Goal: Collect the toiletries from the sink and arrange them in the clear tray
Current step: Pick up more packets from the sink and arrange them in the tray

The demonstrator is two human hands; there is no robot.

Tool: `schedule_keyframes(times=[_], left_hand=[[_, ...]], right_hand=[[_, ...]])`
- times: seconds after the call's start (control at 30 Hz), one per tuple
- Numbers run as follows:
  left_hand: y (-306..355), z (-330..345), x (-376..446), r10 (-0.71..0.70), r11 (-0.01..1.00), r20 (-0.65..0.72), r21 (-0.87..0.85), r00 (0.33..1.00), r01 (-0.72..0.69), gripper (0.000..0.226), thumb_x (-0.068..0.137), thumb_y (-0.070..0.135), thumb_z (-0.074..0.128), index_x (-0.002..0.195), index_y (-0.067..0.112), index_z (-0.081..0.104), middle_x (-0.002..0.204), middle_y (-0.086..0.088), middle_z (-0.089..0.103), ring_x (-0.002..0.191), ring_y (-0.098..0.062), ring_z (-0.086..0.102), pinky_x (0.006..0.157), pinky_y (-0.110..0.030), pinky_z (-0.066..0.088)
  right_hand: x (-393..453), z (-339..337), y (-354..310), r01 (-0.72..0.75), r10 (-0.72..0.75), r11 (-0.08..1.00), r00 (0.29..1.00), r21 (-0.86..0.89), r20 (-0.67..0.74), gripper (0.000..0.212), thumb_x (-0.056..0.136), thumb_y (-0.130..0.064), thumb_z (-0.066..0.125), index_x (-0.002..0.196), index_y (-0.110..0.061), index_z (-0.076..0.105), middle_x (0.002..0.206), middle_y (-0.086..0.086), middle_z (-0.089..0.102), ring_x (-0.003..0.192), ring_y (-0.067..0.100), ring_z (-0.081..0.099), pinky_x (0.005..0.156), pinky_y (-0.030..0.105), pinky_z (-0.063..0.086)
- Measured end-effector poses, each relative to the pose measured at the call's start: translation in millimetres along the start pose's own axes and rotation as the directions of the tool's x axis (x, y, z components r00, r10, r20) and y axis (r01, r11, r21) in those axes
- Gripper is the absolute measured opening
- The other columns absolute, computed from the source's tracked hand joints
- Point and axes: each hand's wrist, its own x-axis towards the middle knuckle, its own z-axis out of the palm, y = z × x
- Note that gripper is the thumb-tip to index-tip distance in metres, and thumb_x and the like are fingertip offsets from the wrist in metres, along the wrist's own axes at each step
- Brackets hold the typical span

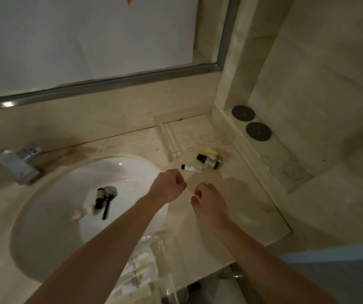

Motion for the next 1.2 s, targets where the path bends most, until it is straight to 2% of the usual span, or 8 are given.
schedule_keyframes(times=[0.27, 0.43, 0.57, 0.7, 0.9, 0.97, 1.07, 1.2], left_hand=[[61.8, 34.8, 80.7, -0.220, 0.815, 0.058, -0.537, 0.974, 0.217, 0.007, 0.086, 0.014, 0.060, 0.082, 0.009, 0.062, 0.082, -0.014, 0.067, 0.066, -0.025, 0.063, 0.068, -0.037, 0.054], [75.3, 60.8, 126.2, -0.418, 0.605, 0.097, -0.712, 0.903, 0.357, 0.024, 0.086, 0.022, 0.064, 0.080, -0.001, 0.067, 0.075, -0.017, 0.069, 0.058, -0.027, 0.064, 0.061, -0.036, 0.058], [77.8, 70.5, 141.2, -0.518, 0.510, 0.089, -0.767, 0.851, 0.390, 0.018, 0.087, 0.012, 0.063, 0.081, -0.004, 0.067, 0.065, -0.014, 0.067, 0.049, -0.022, 0.064, 0.041, -0.024, 0.050], [76.5, 73.2, 146.3, -0.534, 0.548, 0.056, -0.737, 0.844, 0.396, 0.008, 0.084, -0.003, 0.058, 0.085, -0.006, 0.065, 0.066, -0.015, 0.065, 0.046, -0.021, 0.061, 0.033, -0.019, 0.044], [74.0, 73.4, 133.3, -0.480, 0.522, 0.110, -0.762, 0.870, 0.384, 0.007, 0.084, -0.005, 0.056, 0.084, -0.004, 0.063, 0.066, -0.015, 0.065, 0.044, -0.018, 0.064, 0.041, -0.023, 0.053], [73.2, 70.3, 119.6, -0.441, 0.475, 0.143, -0.801, 0.886, 0.365, 0.014, 0.085, -0.004, 0.057, 0.098, -0.001, 0.059, 0.070, -0.014, 0.064, 0.048, -0.017, 0.063, 0.042, -0.023, 0.054], [63.3, 64.8, 98.6, -0.380, 0.465, 0.157, -0.819, 0.912, 0.335, 0.034, 0.085, -0.004, 0.058, 0.115, 0.007, 0.047, 0.074, -0.014, 0.064, 0.056, -0.021, 0.061, 0.047, -0.026, 0.055], [41.7, 50.4, 70.1, -0.311, 0.494, 0.225, -0.792, 0.923, 0.359, 0.032, 0.085, -0.004, 0.055, 0.114, 0.008, 0.049, 0.071, -0.015, 0.064, 0.057, -0.023, 0.064, 0.050, -0.028, 0.055]], right_hand=[[91.9, -28.9, 41.3, -0.170, 0.236, 0.926, 0.958, 0.338, -0.165, 0.032, 0.088, -0.024, 0.060, 0.116, -0.019, 0.047, 0.112, 0.007, 0.059, 0.093, 0.025, 0.062, 0.077, 0.041, 0.054], [140.3, -23.4, 63.5, -0.338, 0.369, 0.826, 0.929, 0.451, 0.021, 0.063, 0.084, -0.052, 0.041, 0.143, -0.037, 0.024, 0.129, 0.008, 0.057, 0.106, 0.034, 0.060, 0.086, 0.051, 0.053], [158.5, -10.3, 78.8, -0.289, 0.278, 0.856, 0.956, 0.430, 0.088, 0.059, 0.083, -0.059, 0.047, 0.133, -0.027, 0.047, 0.115, 0.007, 0.066, 0.095, 0.031, 0.065, 0.081, 0.051, 0.055], [153.5, -11.5, 84.1, -0.210, 0.233, 0.835, 0.972, 0.509, 0.019, 0.041, 0.080, -0.051, 0.066, 0.107, -0.021, 0.062, 0.089, -0.001, 0.070, 0.076, 0.020, 0.067, 0.068, 0.046, 0.058], [139.3, -21.8, 81.6, -0.139, 0.235, 0.774, 0.969, 0.618, -0.075, 0.030, 0.079, -0.016, 0.075, 0.105, -0.015, 0.061, 0.092, -0.003, 0.064, 0.081, 0.011, 0.061, 0.067, 0.019, 0.049], [129.1, -26.6, 78.5, -0.127, 0.226, 0.766, 0.971, 0.631, -0.079, 0.031, 0.078, -0.007, 0.073, 0.106, -0.014, 0.060, 0.090, -0.006, 0.061, 0.078, 0.006, 0.058, 0.061, 0.009, 0.046], [111.3, -27.6, 72.2, -0.130, 0.201, 0.780, 0.978, 0.612, -0.048, 0.039, 0.073, -0.010, 0.079, 0.104, -0.018, 0.058, 0.090, -0.005, 0.060, 0.074, 0.002, 0.056, 0.057, 0.006, 0.043], [86.4, -19.9, 62.3, -0.096, 0.135, 0.838, 0.990, 0.537, -0.034, 0.043, 0.069, -0.017, 0.082, 0.104, -0.019, 0.057, 0.097, 0.001, 0.054, 0.071, 0.000, 0.053, 0.057, 0.007, 0.042]])
